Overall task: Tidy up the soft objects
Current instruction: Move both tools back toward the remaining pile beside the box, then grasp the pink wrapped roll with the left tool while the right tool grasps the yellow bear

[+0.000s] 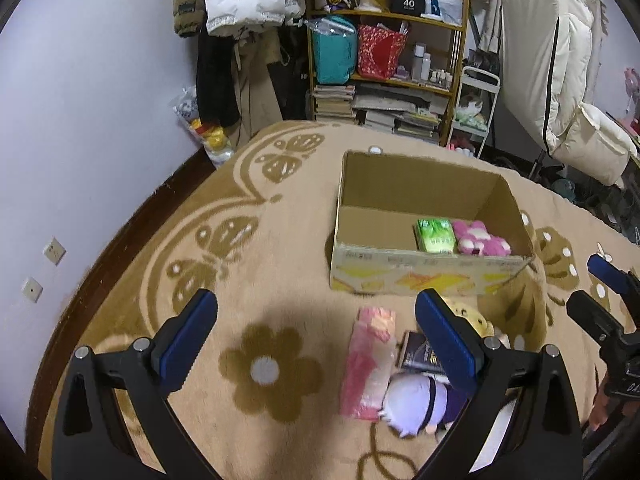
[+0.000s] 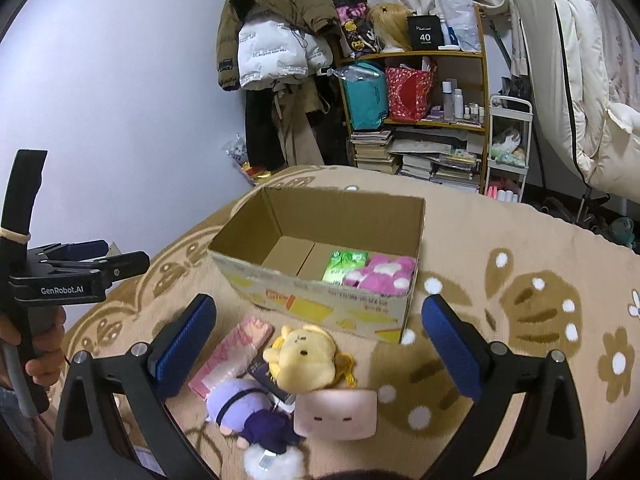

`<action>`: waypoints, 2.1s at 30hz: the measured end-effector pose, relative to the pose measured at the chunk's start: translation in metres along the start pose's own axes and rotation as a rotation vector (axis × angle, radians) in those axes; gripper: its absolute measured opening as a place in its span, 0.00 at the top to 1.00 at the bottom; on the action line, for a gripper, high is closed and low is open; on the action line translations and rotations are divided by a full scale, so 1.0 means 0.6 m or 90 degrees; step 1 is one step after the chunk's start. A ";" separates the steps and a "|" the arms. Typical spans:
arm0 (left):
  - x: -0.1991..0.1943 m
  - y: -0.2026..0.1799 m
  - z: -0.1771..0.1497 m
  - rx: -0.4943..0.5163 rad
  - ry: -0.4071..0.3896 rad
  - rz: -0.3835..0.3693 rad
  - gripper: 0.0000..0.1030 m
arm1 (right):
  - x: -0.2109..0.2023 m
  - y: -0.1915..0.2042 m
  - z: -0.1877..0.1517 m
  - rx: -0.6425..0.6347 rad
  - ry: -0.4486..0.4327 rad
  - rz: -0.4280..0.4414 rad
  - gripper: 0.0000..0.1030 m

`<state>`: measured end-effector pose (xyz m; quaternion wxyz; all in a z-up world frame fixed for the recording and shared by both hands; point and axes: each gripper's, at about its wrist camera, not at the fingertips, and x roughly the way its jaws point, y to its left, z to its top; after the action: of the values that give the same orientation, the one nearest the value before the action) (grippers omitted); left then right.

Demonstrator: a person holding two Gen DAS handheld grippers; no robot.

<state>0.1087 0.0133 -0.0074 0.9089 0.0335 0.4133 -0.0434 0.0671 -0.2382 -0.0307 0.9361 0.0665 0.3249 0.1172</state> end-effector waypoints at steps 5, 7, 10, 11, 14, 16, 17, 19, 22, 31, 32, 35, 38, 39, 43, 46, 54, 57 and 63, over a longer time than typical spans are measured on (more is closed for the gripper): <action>0.001 -0.002 -0.018 0.007 0.024 0.011 0.04 | 0.001 0.008 -0.018 -0.010 0.007 -0.004 0.00; 0.005 -0.002 -0.025 0.011 0.035 0.013 0.04 | 0.004 0.011 -0.024 -0.017 0.011 -0.004 0.00; 0.018 -0.004 -0.031 0.013 0.055 0.014 0.04 | 0.014 0.014 -0.034 -0.031 0.020 -0.010 0.00; 0.023 -0.004 -0.033 0.011 0.061 0.013 0.04 | 0.022 0.013 -0.037 -0.032 0.027 -0.007 0.00; 0.038 -0.004 -0.038 0.009 0.079 0.009 0.04 | 0.036 0.012 -0.047 -0.035 0.041 -0.006 0.00; 0.046 -0.004 -0.040 0.011 0.086 0.009 0.04 | 0.045 0.012 -0.054 -0.036 0.050 -0.006 0.00; 0.050 -0.004 -0.041 0.012 0.089 0.008 0.04 | 0.051 0.012 -0.057 -0.037 0.054 -0.006 0.00; 0.063 -0.002 -0.042 0.011 0.097 0.006 0.04 | 0.059 0.013 -0.061 -0.040 0.061 -0.006 0.00; 0.080 0.000 -0.046 0.002 0.114 -0.001 0.04 | 0.072 0.012 -0.066 -0.042 0.070 -0.006 0.00; 0.119 -0.003 -0.047 -0.001 0.148 -0.011 0.04 | 0.116 0.006 -0.074 -0.027 0.104 0.008 0.00; 0.123 -0.004 -0.048 -0.001 0.152 -0.011 0.04 | 0.121 0.006 -0.075 -0.027 0.107 0.011 0.00; 0.138 -0.006 -0.051 -0.002 0.165 -0.011 0.04 | 0.134 0.007 -0.077 -0.029 0.116 0.015 0.00; 0.150 -0.009 -0.053 0.001 0.174 -0.011 0.04 | 0.148 0.009 -0.080 -0.030 0.124 0.020 0.00; 0.154 -0.010 -0.053 0.003 0.176 -0.011 0.04 | 0.153 0.009 -0.081 -0.029 0.127 0.021 0.00; 0.173 -0.017 -0.055 0.012 0.191 -0.013 0.04 | 0.168 0.007 -0.086 -0.028 0.138 0.026 0.00; 0.186 -0.019 -0.057 0.015 0.201 -0.012 0.04 | 0.179 0.002 -0.093 -0.025 0.150 0.028 0.00; 0.205 -0.026 -0.059 0.019 0.217 -0.019 0.04 | 0.200 0.001 -0.105 -0.026 0.177 0.038 0.00; 0.212 -0.027 -0.061 0.019 0.226 -0.026 0.04 | 0.204 -0.001 -0.107 -0.025 0.181 0.038 0.00; 0.229 -0.028 -0.064 0.019 0.241 -0.026 0.04 | 0.208 -0.002 -0.112 -0.019 0.187 0.039 0.00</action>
<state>0.1682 -0.0066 -0.1368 0.8134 0.0465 0.5766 -0.0609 0.1202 -0.2033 -0.1572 0.8752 0.0445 0.4545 0.1594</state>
